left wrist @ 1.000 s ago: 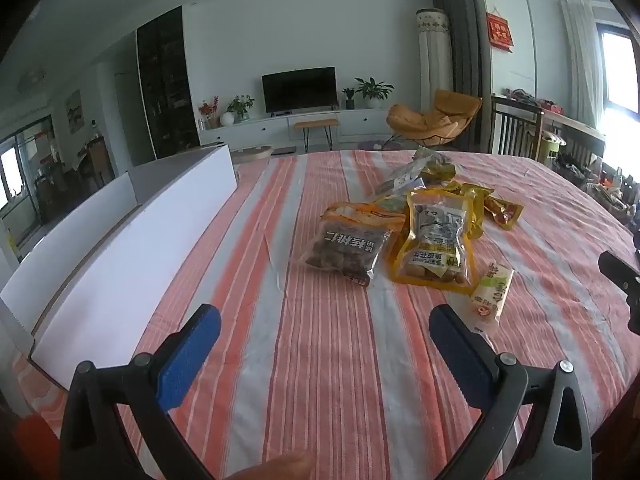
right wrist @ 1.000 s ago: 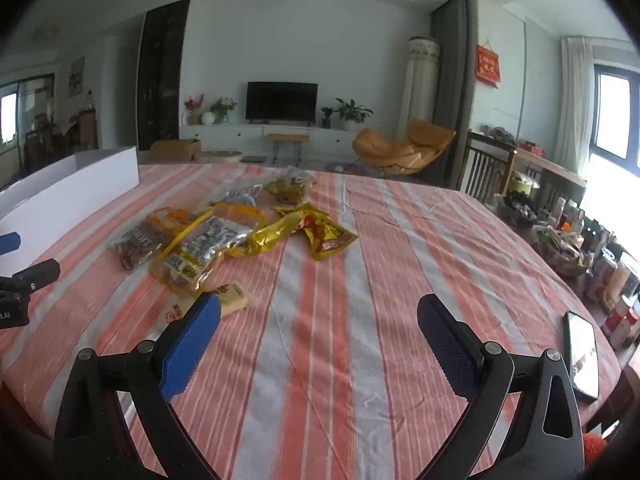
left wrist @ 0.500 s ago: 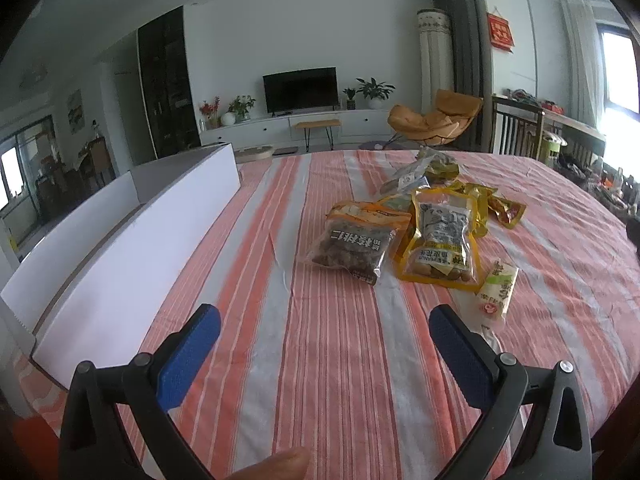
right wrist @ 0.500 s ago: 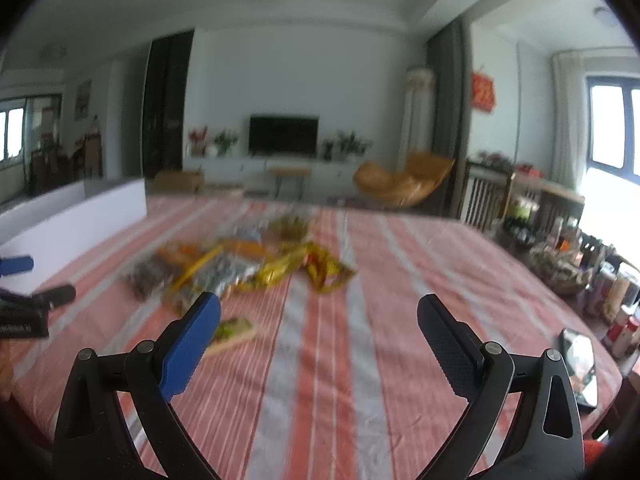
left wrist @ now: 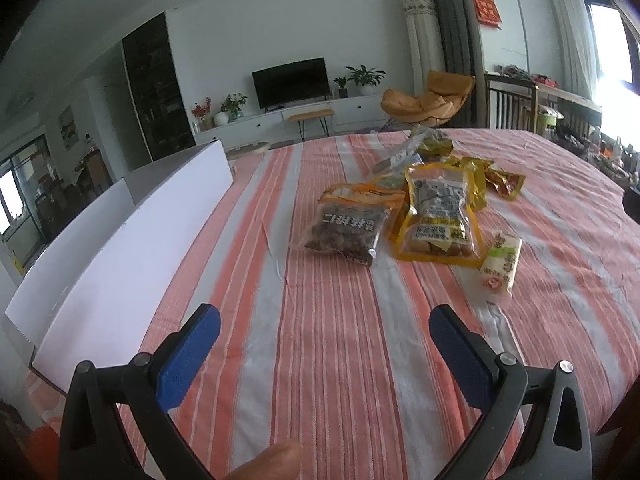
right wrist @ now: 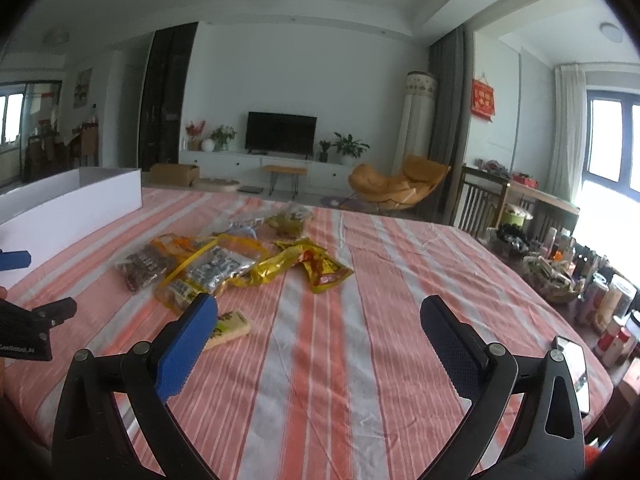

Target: Organize snacks

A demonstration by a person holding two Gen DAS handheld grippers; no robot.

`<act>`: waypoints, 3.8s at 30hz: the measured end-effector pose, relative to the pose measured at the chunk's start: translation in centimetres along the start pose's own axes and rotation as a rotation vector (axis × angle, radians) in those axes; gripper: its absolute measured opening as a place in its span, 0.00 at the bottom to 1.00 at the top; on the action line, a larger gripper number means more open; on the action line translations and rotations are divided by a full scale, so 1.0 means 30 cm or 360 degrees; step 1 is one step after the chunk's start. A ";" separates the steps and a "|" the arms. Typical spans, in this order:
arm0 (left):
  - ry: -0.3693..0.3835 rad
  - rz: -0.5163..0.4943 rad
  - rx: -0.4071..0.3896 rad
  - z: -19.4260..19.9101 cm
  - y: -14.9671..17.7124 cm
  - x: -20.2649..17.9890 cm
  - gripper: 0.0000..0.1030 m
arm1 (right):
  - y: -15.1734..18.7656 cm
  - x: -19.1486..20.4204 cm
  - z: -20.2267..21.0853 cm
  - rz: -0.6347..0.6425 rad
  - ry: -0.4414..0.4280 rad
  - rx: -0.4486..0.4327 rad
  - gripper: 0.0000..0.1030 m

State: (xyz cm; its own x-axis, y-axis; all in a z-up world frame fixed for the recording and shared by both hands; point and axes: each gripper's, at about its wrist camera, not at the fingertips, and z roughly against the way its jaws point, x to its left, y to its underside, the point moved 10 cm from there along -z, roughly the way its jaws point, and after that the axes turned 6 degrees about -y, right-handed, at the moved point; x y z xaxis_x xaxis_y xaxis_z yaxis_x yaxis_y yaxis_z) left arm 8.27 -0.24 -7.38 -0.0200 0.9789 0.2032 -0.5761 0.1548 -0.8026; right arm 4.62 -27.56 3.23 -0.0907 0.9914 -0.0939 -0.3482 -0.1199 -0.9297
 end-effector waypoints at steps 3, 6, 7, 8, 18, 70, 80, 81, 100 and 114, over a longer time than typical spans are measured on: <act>0.0002 0.0056 0.0000 -0.002 -0.005 0.020 1.00 | -0.005 -0.005 0.001 -0.0004 0.0012 -0.0010 0.99; 0.0011 0.0098 0.0004 -0.007 -0.008 0.038 1.00 | -0.001 -0.008 -0.004 -0.0007 0.0017 -0.0003 0.99; 0.0012 0.0108 0.0008 -0.012 -0.008 0.039 1.00 | 0.000 -0.008 -0.006 -0.0007 0.0017 -0.0001 0.99; 0.0010 0.0114 0.0014 -0.016 -0.006 0.042 1.00 | 0.000 -0.009 -0.006 -0.0006 0.0016 -0.0001 0.99; 0.0016 0.0146 0.0113 -0.056 0.024 0.046 1.00 | 0.018 -0.014 -0.023 0.0001 0.0032 0.0027 0.99; 0.0207 0.0073 0.0582 -0.203 0.209 0.014 1.00 | 0.287 0.330 -0.456 -0.0123 -0.0363 0.1084 1.00; 0.0212 0.0056 0.0662 -0.210 0.210 0.010 1.00 | 0.293 0.273 -0.442 -0.0033 -0.0454 0.1138 1.00; 0.0215 0.0053 0.0668 -0.212 0.209 0.009 1.00 | 0.293 0.273 -0.440 -0.0034 -0.0454 0.1119 1.00; 0.0601 -0.0202 0.0717 -0.496 -0.188 -0.137 1.00 | 0.282 0.267 -0.436 -0.0029 -0.0469 0.0948 1.00; 0.0605 -0.0297 0.0805 -0.625 -0.191 -0.212 1.00 | 0.283 0.267 -0.434 -0.0030 -0.0469 0.0947 1.00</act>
State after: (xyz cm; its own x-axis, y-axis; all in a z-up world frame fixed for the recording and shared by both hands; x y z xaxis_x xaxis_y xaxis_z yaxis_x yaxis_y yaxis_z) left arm 27.01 -4.85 -14.59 0.3537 0.9350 0.0268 -0.8569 0.3354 -0.3915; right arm 13.08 -19.96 -10.04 -0.3015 0.9482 0.1003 -0.8004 -0.1945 -0.5670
